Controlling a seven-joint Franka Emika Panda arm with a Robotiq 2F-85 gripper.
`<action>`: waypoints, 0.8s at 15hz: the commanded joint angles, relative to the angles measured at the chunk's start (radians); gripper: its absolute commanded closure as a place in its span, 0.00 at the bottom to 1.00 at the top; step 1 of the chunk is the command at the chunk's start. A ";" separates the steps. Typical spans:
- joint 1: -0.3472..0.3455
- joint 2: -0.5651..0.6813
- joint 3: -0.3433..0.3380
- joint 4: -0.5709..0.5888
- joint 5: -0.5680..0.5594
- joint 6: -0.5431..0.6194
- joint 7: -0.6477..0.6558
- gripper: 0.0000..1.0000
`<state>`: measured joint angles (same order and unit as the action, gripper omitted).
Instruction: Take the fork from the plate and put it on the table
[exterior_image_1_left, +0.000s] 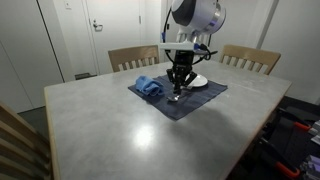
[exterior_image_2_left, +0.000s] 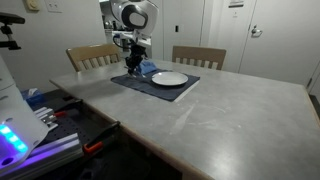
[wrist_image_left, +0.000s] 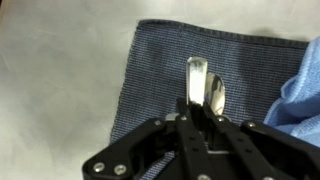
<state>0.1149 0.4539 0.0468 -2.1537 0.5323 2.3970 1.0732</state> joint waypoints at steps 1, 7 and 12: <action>0.034 -0.009 -0.021 -0.020 -0.047 0.017 0.125 0.96; 0.028 -0.009 -0.010 -0.039 -0.085 0.005 0.221 0.96; 0.061 -0.001 -0.006 -0.084 -0.115 0.118 0.223 0.96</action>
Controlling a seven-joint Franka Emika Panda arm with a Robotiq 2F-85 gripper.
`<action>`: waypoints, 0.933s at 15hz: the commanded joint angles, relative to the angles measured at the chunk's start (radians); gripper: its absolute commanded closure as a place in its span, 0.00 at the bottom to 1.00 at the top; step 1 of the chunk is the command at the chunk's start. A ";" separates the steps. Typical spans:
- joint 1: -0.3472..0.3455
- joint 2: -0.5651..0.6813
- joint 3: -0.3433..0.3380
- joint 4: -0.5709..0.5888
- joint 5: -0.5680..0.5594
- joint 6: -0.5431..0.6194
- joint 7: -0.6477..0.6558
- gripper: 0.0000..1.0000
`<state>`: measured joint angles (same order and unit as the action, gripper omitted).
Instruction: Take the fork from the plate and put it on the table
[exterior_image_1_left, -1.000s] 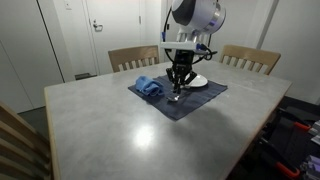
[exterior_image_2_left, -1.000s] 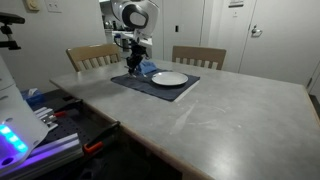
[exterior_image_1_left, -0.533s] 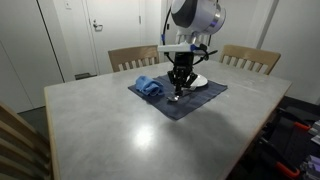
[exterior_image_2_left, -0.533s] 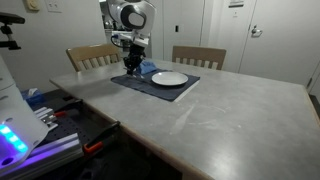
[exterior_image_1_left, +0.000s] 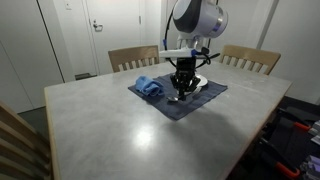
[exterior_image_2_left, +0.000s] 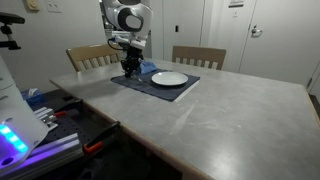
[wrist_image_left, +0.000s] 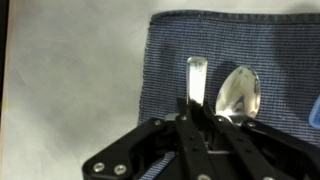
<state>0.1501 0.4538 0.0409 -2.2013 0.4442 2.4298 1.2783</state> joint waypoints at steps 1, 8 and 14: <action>0.033 0.000 0.001 -0.044 -0.031 0.109 0.027 0.96; 0.093 0.005 -0.018 -0.101 -0.076 0.266 0.186 0.96; 0.106 0.018 -0.031 -0.099 -0.130 0.282 0.299 0.96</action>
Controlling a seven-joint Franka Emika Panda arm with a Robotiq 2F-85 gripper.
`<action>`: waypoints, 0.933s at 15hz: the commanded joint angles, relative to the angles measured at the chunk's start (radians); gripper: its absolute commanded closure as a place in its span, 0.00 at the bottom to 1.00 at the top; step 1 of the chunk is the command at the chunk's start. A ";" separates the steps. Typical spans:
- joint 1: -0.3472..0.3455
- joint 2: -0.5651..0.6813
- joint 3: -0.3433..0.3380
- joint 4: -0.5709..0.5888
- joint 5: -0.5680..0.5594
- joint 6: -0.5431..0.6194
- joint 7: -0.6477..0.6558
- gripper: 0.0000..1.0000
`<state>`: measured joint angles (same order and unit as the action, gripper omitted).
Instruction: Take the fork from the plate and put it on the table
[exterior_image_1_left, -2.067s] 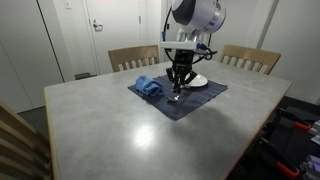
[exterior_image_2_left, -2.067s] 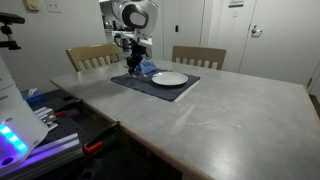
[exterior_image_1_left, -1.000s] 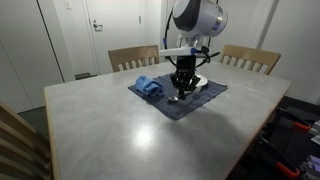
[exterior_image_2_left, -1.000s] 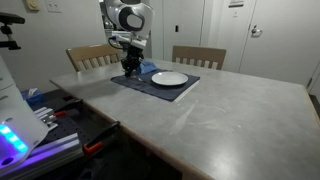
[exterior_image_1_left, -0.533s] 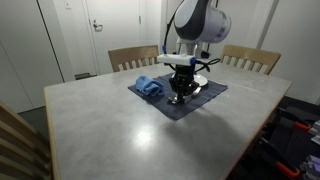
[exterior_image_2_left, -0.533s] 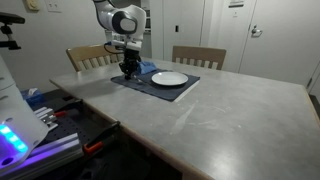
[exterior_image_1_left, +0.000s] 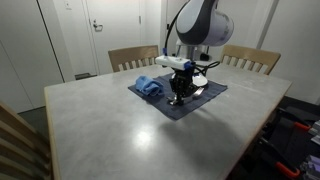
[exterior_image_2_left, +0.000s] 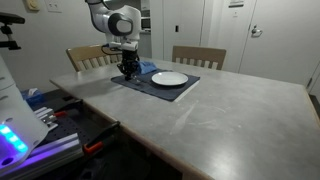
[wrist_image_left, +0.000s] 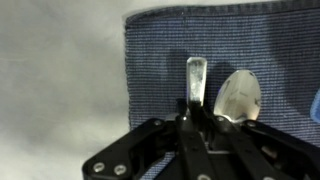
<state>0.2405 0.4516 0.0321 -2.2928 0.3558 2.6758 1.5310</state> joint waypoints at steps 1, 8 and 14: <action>0.017 0.023 -0.024 -0.003 -0.058 0.029 0.059 0.96; 0.011 0.027 -0.017 0.007 -0.128 -0.006 0.072 0.46; 0.011 0.015 -0.017 0.006 -0.146 -0.030 0.068 0.05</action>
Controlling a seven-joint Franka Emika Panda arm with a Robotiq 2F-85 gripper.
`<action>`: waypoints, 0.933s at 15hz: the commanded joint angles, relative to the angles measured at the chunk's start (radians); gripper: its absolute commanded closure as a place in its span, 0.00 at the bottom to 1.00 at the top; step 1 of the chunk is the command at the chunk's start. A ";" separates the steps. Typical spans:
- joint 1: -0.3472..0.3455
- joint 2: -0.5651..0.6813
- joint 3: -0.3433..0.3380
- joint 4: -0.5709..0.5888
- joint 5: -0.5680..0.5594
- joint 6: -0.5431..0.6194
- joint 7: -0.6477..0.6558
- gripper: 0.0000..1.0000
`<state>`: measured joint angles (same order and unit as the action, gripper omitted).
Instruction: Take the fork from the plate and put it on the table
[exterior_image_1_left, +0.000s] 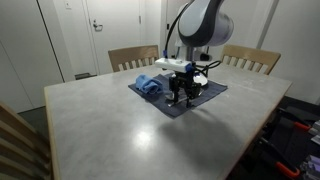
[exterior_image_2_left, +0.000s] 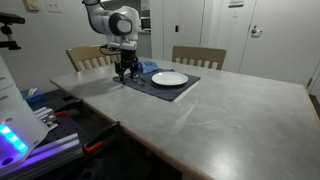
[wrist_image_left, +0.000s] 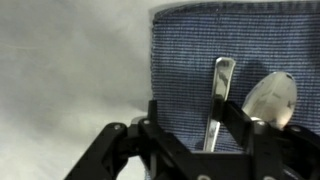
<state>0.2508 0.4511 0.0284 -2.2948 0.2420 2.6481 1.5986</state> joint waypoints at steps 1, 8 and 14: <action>0.003 0.011 -0.017 0.008 -0.039 -0.008 0.004 0.01; -0.011 -0.030 -0.021 0.002 -0.059 -0.064 -0.013 0.00; -0.027 -0.088 -0.011 0.002 -0.060 -0.137 -0.070 0.00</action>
<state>0.2442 0.4122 0.0097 -2.2878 0.2047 2.5733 1.5598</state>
